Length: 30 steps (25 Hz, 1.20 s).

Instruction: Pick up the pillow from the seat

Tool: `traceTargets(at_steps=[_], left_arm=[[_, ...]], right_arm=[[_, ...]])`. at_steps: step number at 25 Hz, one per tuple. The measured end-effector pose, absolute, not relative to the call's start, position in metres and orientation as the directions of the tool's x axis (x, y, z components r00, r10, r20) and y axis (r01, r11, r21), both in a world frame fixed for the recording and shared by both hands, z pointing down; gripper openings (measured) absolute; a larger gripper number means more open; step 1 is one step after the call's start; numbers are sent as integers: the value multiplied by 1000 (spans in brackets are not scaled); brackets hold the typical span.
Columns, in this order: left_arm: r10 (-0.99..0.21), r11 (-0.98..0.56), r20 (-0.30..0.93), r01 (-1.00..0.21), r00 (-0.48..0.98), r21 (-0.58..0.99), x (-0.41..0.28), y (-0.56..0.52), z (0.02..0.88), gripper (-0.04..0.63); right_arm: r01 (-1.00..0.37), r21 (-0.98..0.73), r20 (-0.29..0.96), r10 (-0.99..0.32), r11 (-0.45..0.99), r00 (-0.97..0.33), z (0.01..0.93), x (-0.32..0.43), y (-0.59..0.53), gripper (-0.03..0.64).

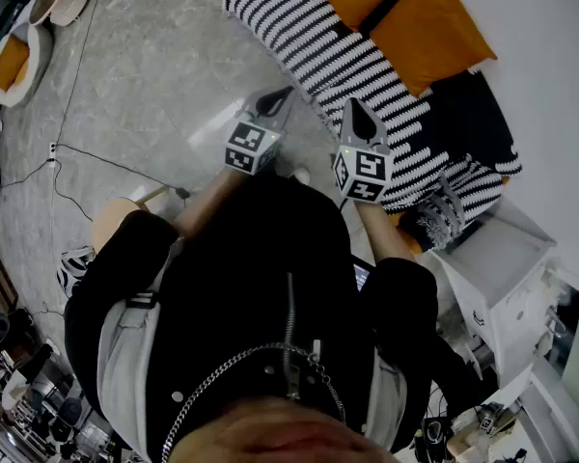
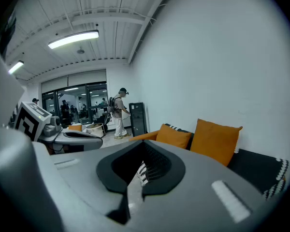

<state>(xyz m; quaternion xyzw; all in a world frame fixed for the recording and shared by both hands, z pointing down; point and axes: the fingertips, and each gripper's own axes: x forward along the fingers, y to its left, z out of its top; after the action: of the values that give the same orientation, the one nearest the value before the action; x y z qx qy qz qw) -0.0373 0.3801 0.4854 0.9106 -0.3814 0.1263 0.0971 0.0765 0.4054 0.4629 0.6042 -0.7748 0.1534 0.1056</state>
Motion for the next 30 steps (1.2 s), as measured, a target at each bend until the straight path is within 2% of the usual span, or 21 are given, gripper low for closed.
traceTargets(at_steps=[6,17,30], left_arm=[[-676,-684,306,-725,670,78,-40,374,486,11],[-672,-681,326,-728,665,82,-49,383,494,11],[-641,-710,342,-700,688,77,-56,367,490,11]], right_arm=[[-961,-119,281,-920,249,-273,454,72,403,3],[-951,-185,305,-905,249,-296,465,71,406,3],[-952,-241,302,-918,187,-257,466,67,396,3]])
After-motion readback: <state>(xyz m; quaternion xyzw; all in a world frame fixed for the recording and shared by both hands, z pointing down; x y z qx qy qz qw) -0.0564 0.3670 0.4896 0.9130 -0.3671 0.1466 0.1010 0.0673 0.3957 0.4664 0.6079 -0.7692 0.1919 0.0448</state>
